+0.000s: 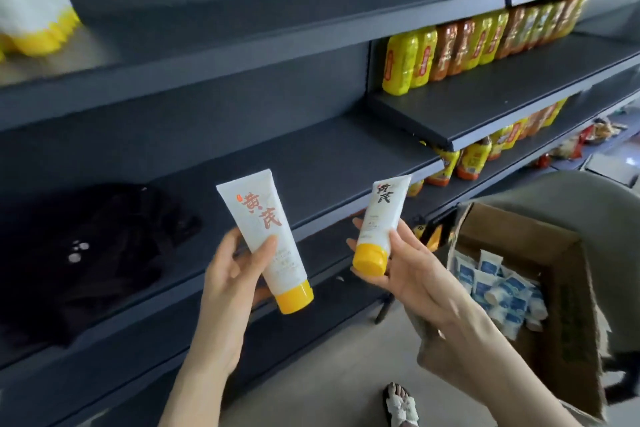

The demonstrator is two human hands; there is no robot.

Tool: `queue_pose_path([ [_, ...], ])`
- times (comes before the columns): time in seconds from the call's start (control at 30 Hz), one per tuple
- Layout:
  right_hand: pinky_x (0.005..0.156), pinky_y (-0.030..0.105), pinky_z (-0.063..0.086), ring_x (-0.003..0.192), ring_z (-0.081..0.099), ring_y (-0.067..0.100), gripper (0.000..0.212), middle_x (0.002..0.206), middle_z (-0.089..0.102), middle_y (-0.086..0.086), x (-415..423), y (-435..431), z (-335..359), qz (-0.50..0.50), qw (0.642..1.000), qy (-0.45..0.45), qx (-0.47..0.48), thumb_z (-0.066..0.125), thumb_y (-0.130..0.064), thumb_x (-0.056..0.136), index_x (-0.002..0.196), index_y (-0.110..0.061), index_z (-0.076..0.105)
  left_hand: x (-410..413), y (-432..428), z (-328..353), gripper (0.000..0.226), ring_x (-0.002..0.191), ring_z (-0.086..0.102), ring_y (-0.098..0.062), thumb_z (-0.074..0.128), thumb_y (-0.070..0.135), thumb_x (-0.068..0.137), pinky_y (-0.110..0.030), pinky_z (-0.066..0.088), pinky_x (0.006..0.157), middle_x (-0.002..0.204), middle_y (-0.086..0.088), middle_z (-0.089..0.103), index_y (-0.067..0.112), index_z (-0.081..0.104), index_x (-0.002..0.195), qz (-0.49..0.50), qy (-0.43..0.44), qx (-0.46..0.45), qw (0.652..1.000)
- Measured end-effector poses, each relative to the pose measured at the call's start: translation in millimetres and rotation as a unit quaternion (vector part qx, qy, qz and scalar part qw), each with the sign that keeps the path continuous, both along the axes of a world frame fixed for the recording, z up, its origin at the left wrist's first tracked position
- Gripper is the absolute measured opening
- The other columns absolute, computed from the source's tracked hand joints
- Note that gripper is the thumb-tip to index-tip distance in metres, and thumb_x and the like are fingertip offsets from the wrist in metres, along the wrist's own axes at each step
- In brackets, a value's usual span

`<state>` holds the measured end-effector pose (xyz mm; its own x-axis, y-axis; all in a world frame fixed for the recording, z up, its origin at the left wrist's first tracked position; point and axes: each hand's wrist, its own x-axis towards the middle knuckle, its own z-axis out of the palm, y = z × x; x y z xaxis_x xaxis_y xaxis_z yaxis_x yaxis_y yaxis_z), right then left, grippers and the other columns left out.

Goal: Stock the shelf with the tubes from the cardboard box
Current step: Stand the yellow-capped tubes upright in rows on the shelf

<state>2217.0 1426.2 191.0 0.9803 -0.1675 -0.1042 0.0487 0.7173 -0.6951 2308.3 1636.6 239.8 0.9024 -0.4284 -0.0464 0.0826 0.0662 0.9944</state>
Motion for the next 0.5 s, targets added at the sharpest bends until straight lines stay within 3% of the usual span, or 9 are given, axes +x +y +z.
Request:
queue_pose_path([
  [0.17, 0.076, 0.039, 0.058, 0.116, 0.060, 0.029, 0.079, 0.137, 0.055, 0.007, 26, 41, 63, 0.049, 0.997, -0.045, -0.042, 0.081, -0.033, 0.070, 0.139, -0.029, 0.042, 3, 49, 49, 0.040, 0.090, 0.069, -0.010, 0.059, 0.027, 0.078, -0.025, 0.057, 0.062, 0.100, 0.007, 0.072, 0.023, 0.058, 0.118, 0.047, -0.063, -0.043, 0.996],
  [0.3, 0.074, 0.035, 0.059, 0.114, 0.061, 0.028, 0.054, 0.133, 0.059, 0.007, 46, 75, 112, 0.075, 0.993, -0.059, -0.073, 0.050, -0.027, 0.089, 0.142, -0.025, 0.038, 6, 87, 88, 0.037, 0.089, 0.069, -0.009, 0.058, 0.027, 0.076, -0.021, 0.055, 0.059, 0.097, 0.007, 0.073, 0.026, 0.059, 0.113, 0.087, -0.099, -0.080, 0.988],
  [0.5, 0.081, 0.041, 0.058, 0.116, 0.060, 0.032, 0.070, 0.131, 0.058, 0.014, 81, 121, 175, 0.147, 0.980, -0.112, -0.080, 0.082, -0.030, 0.068, 0.129, -0.019, 0.052, 14, 139, 137, 0.041, 0.095, 0.068, -0.009, 0.058, 0.028, 0.076, -0.024, 0.056, 0.061, 0.102, 0.010, 0.072, 0.026, 0.058, 0.117, 0.145, -0.144, -0.109, 0.973],
])
